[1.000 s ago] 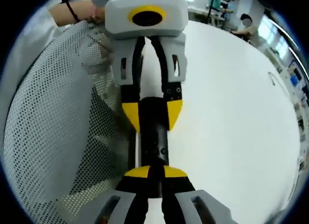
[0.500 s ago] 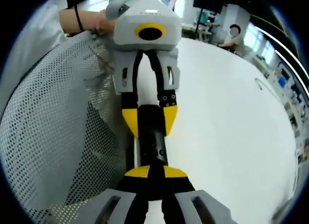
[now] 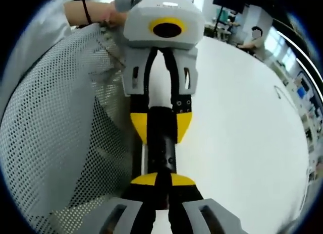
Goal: Press the specified remote control buttons in sequence, fully releasing each button before pressing the next.
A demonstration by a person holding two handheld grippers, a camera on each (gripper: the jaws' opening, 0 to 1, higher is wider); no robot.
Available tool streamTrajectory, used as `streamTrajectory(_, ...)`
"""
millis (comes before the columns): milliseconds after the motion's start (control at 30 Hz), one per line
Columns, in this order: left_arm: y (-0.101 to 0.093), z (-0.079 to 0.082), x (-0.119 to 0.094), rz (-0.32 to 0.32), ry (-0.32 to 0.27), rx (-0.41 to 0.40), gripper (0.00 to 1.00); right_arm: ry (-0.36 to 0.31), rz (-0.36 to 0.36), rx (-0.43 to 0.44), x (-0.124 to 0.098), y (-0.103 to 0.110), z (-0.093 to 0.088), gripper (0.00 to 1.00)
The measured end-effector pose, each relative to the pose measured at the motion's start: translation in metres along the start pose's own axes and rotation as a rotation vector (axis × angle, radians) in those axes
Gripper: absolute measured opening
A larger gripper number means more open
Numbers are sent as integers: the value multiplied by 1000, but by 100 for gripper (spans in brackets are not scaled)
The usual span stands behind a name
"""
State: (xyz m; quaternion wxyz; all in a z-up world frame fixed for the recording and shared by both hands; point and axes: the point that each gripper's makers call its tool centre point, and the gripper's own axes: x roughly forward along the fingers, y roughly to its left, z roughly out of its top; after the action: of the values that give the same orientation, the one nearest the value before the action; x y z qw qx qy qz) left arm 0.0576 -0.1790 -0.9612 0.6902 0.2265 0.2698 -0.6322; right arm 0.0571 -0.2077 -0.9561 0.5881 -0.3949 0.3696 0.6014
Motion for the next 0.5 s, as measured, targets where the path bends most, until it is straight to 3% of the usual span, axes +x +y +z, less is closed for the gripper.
streamTrajectory(267, 0, 0, 0, -1, 1, 1, 25, 66, 40, 16, 1, 0, -1, 4)
streamTrajectory(500, -1, -4, -5, -1, 42, 23, 25, 8, 27, 61, -1, 0, -3, 4)
